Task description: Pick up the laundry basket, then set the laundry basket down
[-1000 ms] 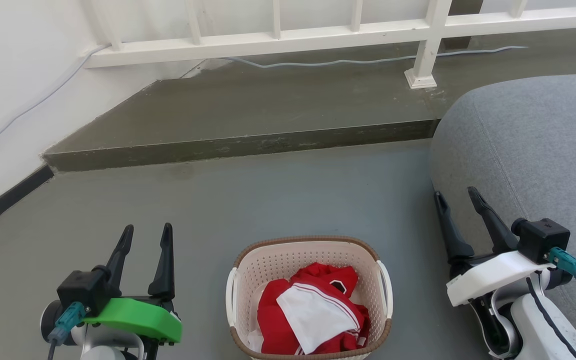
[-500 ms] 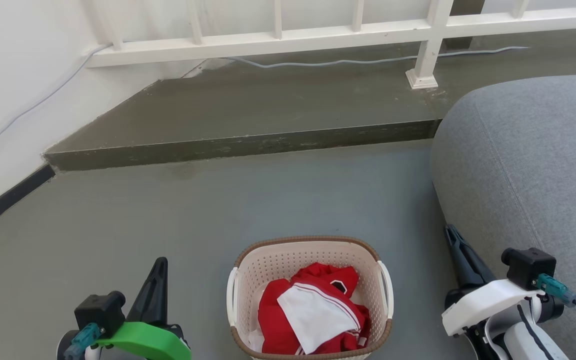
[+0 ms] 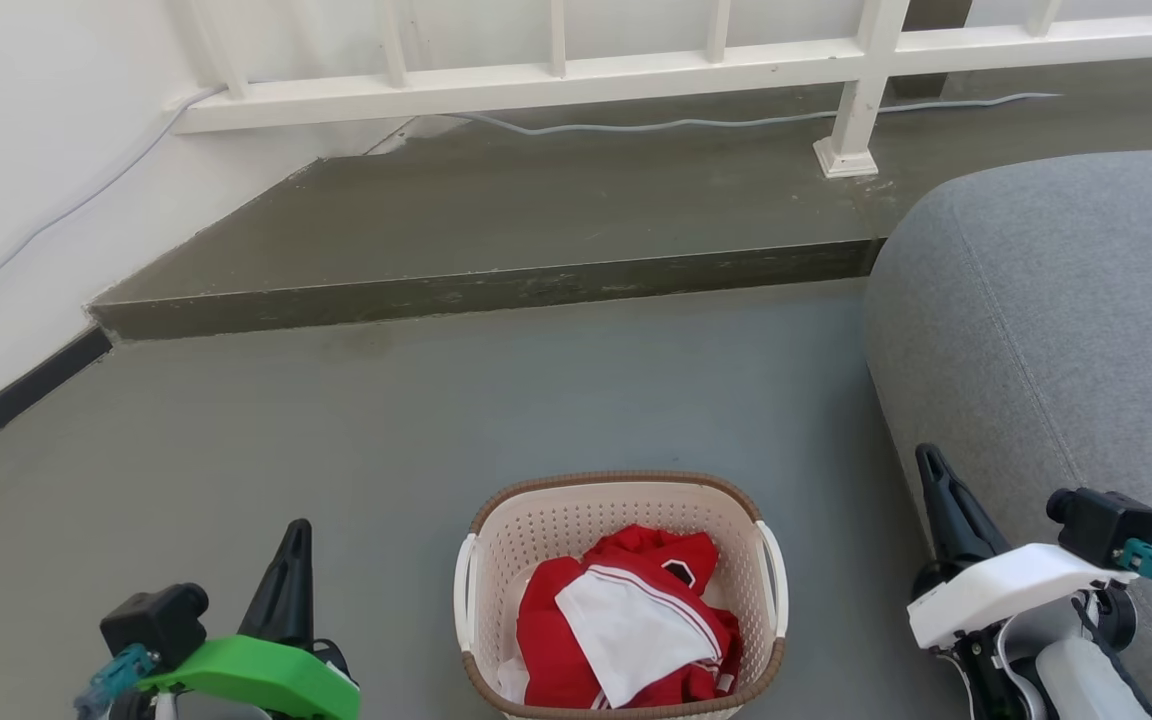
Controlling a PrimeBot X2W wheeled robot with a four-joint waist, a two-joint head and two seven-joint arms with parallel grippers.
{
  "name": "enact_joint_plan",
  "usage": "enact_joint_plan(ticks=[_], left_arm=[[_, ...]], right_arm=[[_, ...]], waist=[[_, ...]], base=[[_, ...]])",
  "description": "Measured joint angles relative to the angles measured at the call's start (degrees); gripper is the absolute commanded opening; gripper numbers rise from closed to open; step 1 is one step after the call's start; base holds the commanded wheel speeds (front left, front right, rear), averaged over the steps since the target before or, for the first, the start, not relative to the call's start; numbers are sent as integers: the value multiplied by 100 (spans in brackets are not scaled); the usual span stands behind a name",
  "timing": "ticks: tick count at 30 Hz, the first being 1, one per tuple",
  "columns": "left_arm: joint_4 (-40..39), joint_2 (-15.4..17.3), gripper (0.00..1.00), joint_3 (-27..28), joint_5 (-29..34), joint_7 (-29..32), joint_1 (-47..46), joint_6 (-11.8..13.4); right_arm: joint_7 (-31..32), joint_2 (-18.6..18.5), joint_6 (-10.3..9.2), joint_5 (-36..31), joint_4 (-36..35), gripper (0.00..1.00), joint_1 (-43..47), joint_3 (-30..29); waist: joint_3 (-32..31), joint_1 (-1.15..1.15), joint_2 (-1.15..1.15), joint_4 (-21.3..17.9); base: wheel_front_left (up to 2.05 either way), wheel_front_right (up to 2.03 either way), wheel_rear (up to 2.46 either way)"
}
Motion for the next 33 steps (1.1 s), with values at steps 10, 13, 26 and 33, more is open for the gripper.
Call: enact_joint_plan(ticks=[10,13,26,33], left_arm=[[11,-3,0,166,-651,193,-3,-9],[14,-4,0,231,-879,265,-7,-26],[40,-11,0,454,-1745,531,-19,-57],[56,-15,0,567,-2308,708,-73,-79]], right_arm=[[208,69,43,666,-7,0,-7,-216],[271,89,54,868,-7,0,-9,-277],[537,153,96,1796,-7,0,-35,-564],[701,171,120,2348,-5,0,-47,-736]], waist=[[4,0,0,10],[6,0,0,13],[11,0,0,25],[13,0,0,32]], base=[[0,0,0],[0,0,0],[0,0,0],[0,0,0]])
